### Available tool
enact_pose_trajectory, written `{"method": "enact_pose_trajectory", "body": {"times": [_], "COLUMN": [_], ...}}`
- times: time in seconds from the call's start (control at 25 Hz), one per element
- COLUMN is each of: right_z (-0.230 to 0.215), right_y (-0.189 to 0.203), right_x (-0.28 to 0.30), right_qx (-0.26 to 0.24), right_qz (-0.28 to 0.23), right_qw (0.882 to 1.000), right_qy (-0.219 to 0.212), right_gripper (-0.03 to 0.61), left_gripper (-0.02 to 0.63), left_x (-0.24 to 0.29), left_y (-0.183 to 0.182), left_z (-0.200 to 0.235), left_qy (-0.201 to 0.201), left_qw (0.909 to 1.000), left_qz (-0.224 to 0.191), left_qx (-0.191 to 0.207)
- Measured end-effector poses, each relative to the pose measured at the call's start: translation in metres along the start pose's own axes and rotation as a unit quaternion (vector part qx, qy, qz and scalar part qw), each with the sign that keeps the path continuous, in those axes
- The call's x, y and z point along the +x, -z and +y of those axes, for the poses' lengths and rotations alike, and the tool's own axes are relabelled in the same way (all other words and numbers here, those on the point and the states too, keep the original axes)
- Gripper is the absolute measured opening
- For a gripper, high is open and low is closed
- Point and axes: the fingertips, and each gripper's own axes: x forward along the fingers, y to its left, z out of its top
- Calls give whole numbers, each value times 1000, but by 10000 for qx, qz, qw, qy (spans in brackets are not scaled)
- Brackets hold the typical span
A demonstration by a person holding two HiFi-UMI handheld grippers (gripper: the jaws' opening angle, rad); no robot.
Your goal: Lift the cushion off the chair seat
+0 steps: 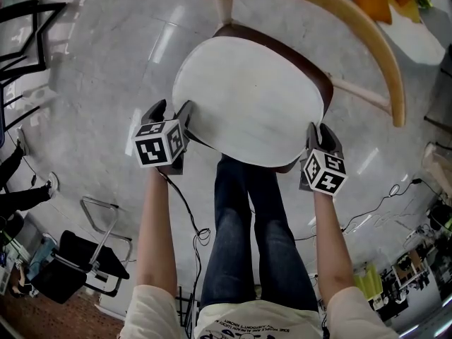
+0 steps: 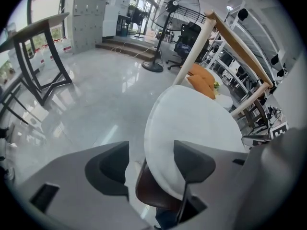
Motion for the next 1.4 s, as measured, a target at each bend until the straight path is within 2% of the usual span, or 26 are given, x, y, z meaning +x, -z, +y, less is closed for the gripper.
{"method": "enact_pose_trajectory", "body": {"times": [0.36,0.64,0.72,0.92,1.0,1.04,1.08,1.16,1.4], "right_z": [1,-4,-3,-1,-1,-1,-2,-3,-3], "right_y": [2,4,4,2,2,2,3,3,-8], "right_x": [3,6,6,4,3,2,2,0,-17], "right_qx": [263,628,758,912,791,652,485,260,216], "right_qz": [69,98,137,258,271,279,297,328,110], "right_qw": [9988,9955,9933,9900,9916,9931,9946,9962,9973], "right_qy": [-408,-710,-863,-1049,-988,-931,-863,-759,-699], "right_gripper": [123,143,133,123,101,50,41,34,26], "left_gripper": [280,202,201,181,158,139,113,61,40], "left_x": [4,8,8,4,2,1,0,-2,-17], "left_y": [1,1,2,-1,-1,-1,-1,-1,-6], "left_z": [0,-11,-11,-11,-15,-17,-20,-26,-34], "left_qy": [454,706,713,592,466,399,333,181,-72], "left_qw": [9987,9970,9969,9976,9980,9980,9979,9978,9979], "left_qz": [197,311,332,336,302,282,261,212,26], "left_qx": [-156,-69,-60,118,309,406,490,607,637]}}
